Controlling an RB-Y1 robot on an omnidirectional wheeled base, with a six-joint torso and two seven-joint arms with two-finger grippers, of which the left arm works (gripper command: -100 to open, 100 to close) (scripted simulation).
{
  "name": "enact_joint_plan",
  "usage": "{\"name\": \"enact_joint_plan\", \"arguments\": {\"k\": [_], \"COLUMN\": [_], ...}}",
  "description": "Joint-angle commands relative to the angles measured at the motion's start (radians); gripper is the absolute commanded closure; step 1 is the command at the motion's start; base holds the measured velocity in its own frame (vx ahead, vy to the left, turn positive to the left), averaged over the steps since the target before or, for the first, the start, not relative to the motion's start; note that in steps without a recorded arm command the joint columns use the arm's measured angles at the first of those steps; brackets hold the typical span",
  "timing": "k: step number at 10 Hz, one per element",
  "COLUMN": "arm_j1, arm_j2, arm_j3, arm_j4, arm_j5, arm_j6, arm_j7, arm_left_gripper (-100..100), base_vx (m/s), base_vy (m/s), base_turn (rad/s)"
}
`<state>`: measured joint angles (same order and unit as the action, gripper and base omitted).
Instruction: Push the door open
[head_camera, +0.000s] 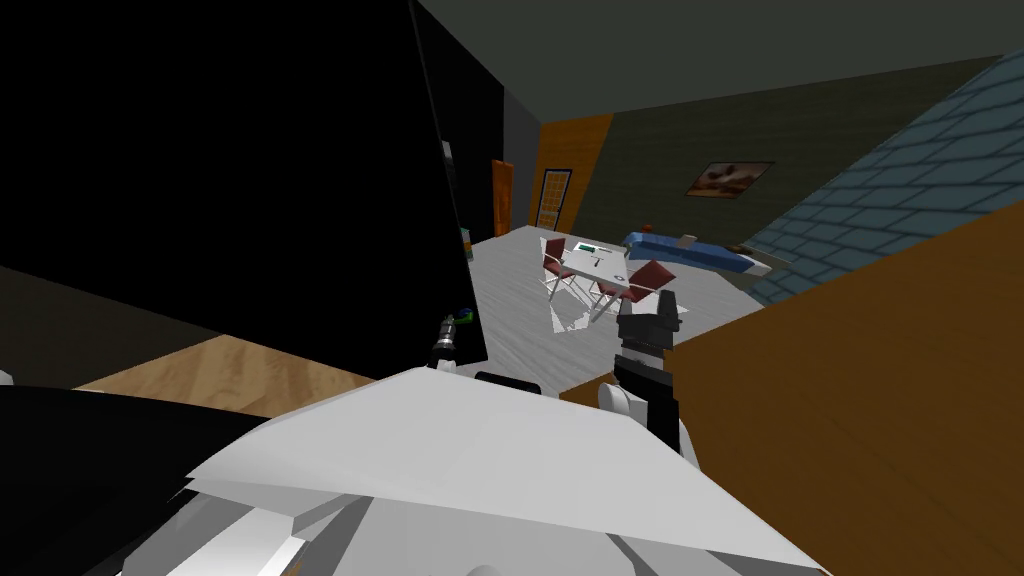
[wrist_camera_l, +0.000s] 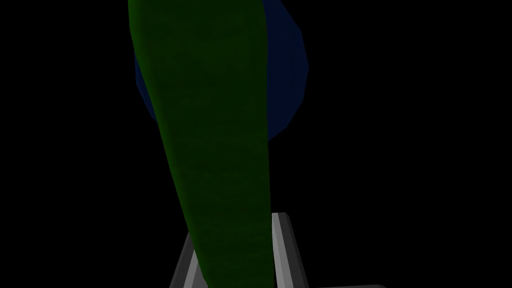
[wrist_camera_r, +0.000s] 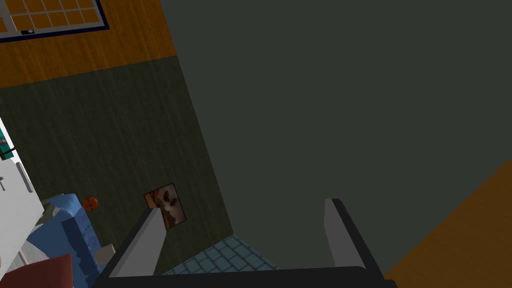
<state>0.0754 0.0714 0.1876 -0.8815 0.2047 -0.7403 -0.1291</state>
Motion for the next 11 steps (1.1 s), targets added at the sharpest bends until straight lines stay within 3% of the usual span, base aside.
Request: {"name": "enact_joint_plan", "arguments": {"k": [1, 2, 7, 11], "arm_j1": [0.002, 0.001, 0.000, -0.001], "arm_j2": [0.006, -0.001, -0.033, -0.073], "arm_j3": [0.017, 0.039, 0.090, 0.125], "arm_j4": [-0.030, -0.030, -0.031, -0.031], "arm_j5": [0.005, 0.016, 0.040, 0.058], "arm_j6": [0.000, -0.002, -0.004, -0.007], "arm_j7": [-0.009, -0.020, -0.044, -0.061], "arm_left_gripper": [100, 100, 100, 100], "base_vx": [0.140, 0.198, 0.211, 0.172], "base_vy": [-0.028, -0.042, -0.024, -0.027], "base_turn": [0.028, 0.060, 0.078, 0.070]}}
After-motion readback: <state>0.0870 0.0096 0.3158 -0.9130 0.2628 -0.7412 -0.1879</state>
